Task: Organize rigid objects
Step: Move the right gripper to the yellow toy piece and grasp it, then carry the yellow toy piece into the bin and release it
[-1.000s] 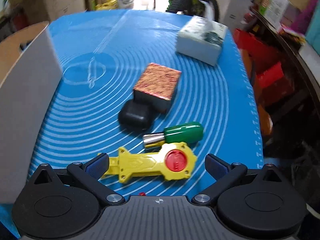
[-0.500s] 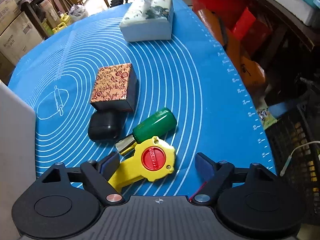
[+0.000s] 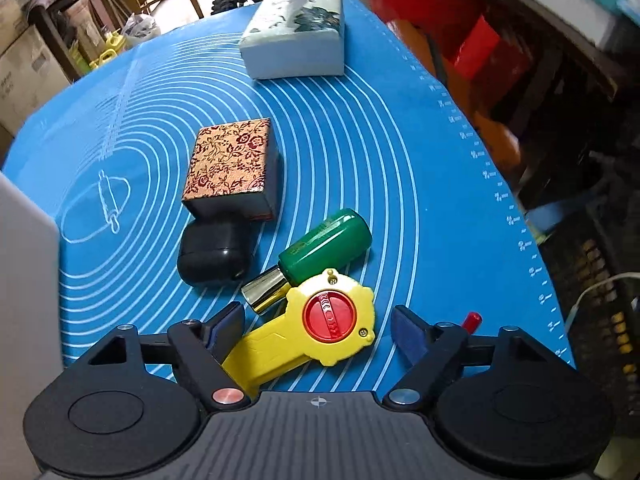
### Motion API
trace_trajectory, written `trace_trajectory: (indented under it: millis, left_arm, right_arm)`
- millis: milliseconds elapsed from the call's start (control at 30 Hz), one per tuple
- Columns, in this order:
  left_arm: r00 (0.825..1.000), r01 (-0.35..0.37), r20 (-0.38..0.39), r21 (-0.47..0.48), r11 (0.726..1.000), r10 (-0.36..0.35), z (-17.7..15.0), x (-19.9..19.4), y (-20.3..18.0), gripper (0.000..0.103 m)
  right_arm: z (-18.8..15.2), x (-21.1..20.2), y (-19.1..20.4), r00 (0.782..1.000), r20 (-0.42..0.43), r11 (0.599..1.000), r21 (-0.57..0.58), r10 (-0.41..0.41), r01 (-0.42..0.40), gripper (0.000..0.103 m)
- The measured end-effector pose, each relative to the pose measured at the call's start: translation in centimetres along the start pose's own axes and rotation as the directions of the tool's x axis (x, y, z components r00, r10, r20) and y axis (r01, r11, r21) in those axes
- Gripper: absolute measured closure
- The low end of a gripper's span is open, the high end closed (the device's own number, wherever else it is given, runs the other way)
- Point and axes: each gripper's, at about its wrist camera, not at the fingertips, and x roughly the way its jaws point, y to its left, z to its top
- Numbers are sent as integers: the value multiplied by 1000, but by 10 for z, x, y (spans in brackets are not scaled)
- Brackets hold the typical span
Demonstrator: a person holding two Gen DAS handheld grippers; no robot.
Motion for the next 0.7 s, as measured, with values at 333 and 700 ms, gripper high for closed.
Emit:
trace_trajectory:
  millis: [333,700]
  left_arm:
    - [1000,1,-1,-1,1000,-1,0,0,0,91]
    - [1000,0,0,0,1000,0,0,0,0,91]
  right_arm:
    - [-2,-10,-5,999,28,999,8,41,-41,50]
    - [3,-68,2,974,196,993,-3,116,-117,50]
